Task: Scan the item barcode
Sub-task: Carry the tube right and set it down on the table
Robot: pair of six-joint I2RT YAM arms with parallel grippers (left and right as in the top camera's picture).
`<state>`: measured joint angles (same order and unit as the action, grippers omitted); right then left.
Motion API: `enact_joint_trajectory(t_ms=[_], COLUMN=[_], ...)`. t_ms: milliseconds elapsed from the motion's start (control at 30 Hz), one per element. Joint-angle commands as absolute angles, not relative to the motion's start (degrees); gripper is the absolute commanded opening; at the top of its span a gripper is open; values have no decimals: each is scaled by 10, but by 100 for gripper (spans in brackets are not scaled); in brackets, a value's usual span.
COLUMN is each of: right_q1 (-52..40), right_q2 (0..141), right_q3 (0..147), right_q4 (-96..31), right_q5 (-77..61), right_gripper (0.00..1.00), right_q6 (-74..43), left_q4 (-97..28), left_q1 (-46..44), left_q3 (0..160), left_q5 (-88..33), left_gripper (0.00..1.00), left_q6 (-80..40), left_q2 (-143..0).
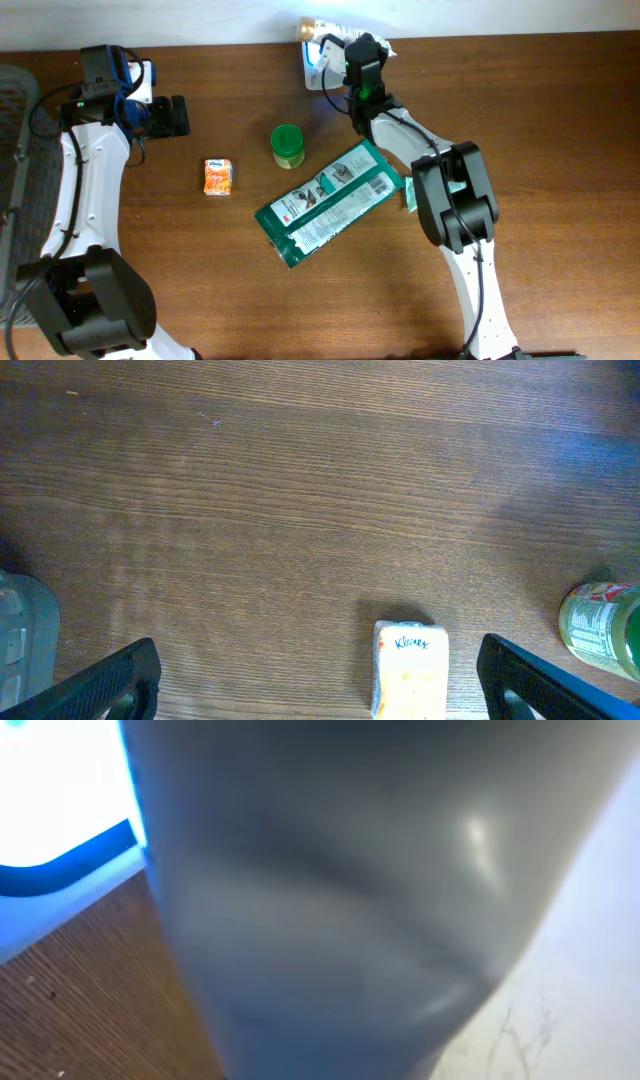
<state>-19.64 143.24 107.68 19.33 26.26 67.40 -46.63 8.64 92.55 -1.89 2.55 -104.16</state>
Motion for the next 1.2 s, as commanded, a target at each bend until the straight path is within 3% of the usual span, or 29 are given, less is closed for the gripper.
enact_joint_trajectory(t_ms=[0, 433, 633, 933, 1167], right_q1=[-193, -192, -196, -186, -131], right_q2=[1422, 1438, 1380, 1164, 1044], right_q3=[1092, 1092, 1095, 1095, 1095], right_q4=[201, 199, 176, -172, -470], right_q5=[265, 266, 292, 283, 173], right_gripper=[4, 4, 4, 4, 4], right_q6=[653, 660, 568, 298, 134], left_q4=[-465, -465, -465, -465, -465], left_q1=[87, 87, 87, 87, 87], left_q3=[937, 937, 937, 937, 937], left_q5=[-17, -17, -17, -17, -17], left_gripper=[99, 99, 99, 99, 99], left_q6=[28, 28, 28, 28, 28], left_q2=[-1046, -1046, -1046, -1046, -1046])
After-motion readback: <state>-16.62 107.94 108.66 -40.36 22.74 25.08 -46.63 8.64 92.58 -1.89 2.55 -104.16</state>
